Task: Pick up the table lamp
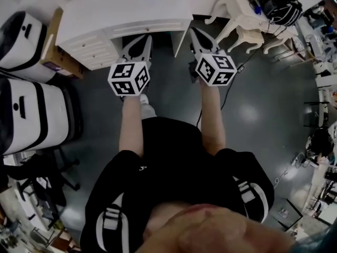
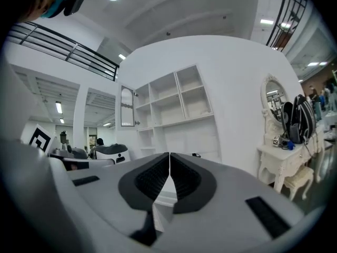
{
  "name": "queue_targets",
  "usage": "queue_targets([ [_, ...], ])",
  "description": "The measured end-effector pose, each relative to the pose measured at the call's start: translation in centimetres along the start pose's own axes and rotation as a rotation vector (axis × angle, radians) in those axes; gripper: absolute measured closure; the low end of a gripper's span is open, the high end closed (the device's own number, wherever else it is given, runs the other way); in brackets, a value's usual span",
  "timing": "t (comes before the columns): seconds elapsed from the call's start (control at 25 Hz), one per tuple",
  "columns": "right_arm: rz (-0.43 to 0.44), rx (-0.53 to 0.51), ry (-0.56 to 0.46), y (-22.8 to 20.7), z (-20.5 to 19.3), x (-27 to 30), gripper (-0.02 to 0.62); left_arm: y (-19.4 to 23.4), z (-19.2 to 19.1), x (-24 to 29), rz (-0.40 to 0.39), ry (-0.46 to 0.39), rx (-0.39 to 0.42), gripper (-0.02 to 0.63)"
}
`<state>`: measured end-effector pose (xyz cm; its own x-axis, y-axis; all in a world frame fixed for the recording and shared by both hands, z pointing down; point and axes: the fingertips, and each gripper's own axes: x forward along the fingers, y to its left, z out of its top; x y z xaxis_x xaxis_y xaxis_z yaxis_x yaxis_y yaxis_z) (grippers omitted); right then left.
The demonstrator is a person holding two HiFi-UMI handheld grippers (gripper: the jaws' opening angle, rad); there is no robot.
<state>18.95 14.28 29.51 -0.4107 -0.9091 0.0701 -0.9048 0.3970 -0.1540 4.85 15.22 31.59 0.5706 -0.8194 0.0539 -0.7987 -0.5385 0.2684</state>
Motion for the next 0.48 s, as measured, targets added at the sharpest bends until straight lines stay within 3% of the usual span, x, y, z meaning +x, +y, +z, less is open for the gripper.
queue_targets([
  [0.12,-0.003,-0.029,-0.014,-1.0,1.5,2.8,0.572,2.1,1.2,2.5,-0.004,-0.024,-0.016,0.597],
  [0.48,0.044,-0.006,0.003,0.3,1.0,13.8,0.572,11.3,4.4,6.9,0.032,-0.038,-0.037,0.597],
])
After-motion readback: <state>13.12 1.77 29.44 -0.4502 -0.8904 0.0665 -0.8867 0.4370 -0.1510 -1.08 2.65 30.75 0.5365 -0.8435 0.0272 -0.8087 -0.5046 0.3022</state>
